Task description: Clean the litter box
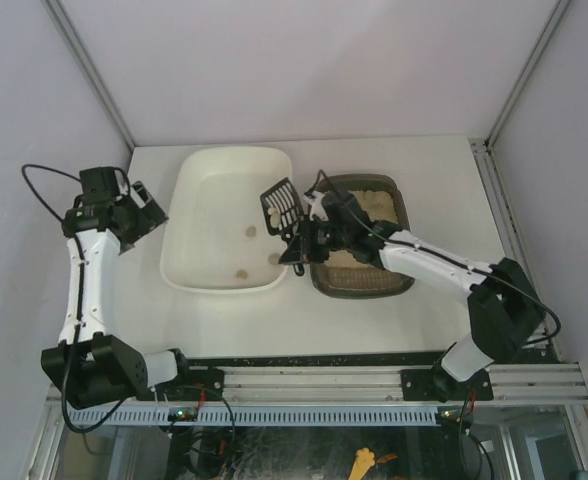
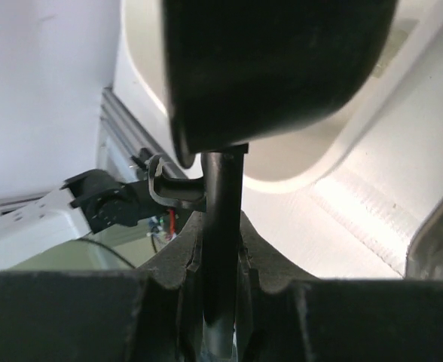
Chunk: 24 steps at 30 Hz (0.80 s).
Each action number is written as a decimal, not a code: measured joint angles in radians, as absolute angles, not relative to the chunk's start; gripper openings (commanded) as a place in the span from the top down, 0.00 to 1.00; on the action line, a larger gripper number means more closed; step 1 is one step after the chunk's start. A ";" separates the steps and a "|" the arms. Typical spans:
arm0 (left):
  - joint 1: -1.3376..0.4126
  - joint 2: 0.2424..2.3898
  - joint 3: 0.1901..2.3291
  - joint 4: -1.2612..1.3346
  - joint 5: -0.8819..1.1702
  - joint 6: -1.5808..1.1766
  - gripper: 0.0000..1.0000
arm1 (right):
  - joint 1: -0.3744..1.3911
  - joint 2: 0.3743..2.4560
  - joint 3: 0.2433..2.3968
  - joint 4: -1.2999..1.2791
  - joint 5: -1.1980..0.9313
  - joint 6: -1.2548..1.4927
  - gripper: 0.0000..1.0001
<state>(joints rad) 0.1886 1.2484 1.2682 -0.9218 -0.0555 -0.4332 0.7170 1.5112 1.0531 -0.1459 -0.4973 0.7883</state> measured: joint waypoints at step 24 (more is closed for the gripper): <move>0.457 1.271 1.250 -0.944 0.150 -0.413 0.00 | 1.107 2.132 1.981 -1.079 0.538 0.491 1.00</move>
<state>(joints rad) 0.4572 1.2713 1.2495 -0.9443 0.1497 -0.4133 1.1072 2.1319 1.9808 -1.0794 0.5381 0.4911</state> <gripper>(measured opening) 0.986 0.130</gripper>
